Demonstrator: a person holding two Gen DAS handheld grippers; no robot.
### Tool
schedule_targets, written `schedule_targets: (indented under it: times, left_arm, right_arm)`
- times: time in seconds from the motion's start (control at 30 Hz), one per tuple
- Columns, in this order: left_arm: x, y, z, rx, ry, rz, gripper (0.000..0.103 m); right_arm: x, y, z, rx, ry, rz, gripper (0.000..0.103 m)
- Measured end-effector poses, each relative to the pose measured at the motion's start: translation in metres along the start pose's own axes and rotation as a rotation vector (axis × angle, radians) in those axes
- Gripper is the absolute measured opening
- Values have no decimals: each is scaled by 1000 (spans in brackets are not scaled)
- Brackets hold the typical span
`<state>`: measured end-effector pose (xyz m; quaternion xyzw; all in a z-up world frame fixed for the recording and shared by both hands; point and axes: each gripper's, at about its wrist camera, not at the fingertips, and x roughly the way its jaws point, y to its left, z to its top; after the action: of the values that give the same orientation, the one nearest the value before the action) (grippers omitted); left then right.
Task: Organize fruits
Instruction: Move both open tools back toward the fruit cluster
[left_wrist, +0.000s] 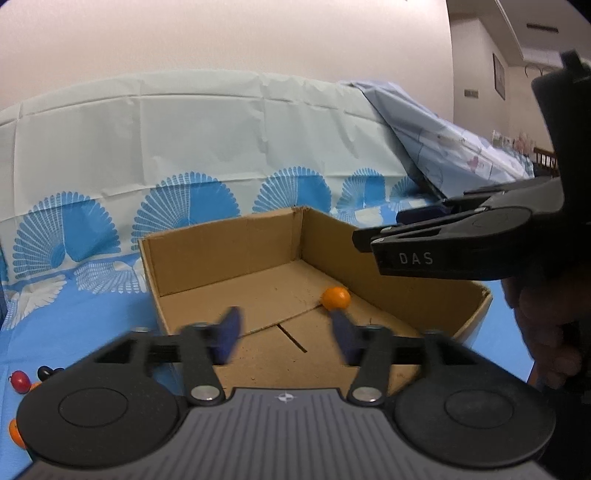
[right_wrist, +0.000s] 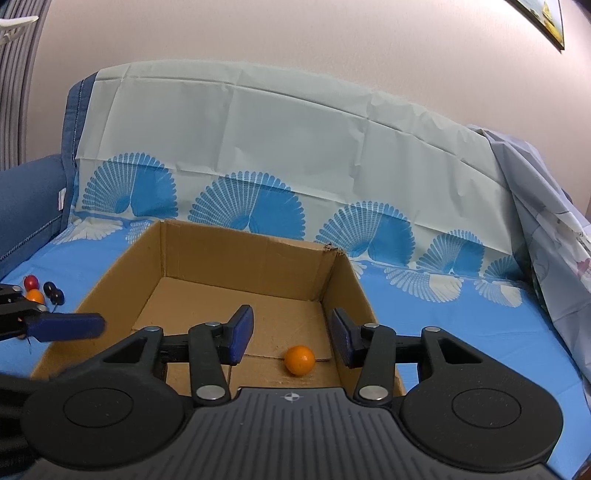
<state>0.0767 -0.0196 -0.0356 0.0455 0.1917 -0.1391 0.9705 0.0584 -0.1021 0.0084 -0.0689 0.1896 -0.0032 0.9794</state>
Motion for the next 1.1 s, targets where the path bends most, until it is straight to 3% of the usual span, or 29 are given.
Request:
schedule_targets:
  times: [0.2,0.27,0.37,0.53,0.7,0.8,0.87,0.97,1.1]
  left_arm:
    - [-24,14,2,-21,-85,114,68]
    - [-31,27,9,-53,-113,190,75]
    - [-39,56,25,-108,-113,258,76]
    - [-54,114,50,-150,-59,247,78]
    - [-66,147,49,-44,-19,263,78]
    - [-68,166,32,-63,0,277,58]
    - [-65,180,24,-164,52,297,31]
    - [-76,190,25,-245,-12,291,30]
    - [-82,199,24,-323,-42,302,30]
  right_arm:
    - [-3,12,6,29,-17,0,48]
    - [-5,18,8,32,-24,5,48]
    - [-8,30,10,32,-39,23,48]
    - [-13,47,15,49,-44,61,46]
    - [-17,67,18,46,-45,126,40]
    - [-23,81,20,26,-68,169,30]
    - [-26,91,20,9,-78,197,23]
    - [-29,104,20,-23,-86,238,20]
    - [-30,118,20,-61,-84,280,20]
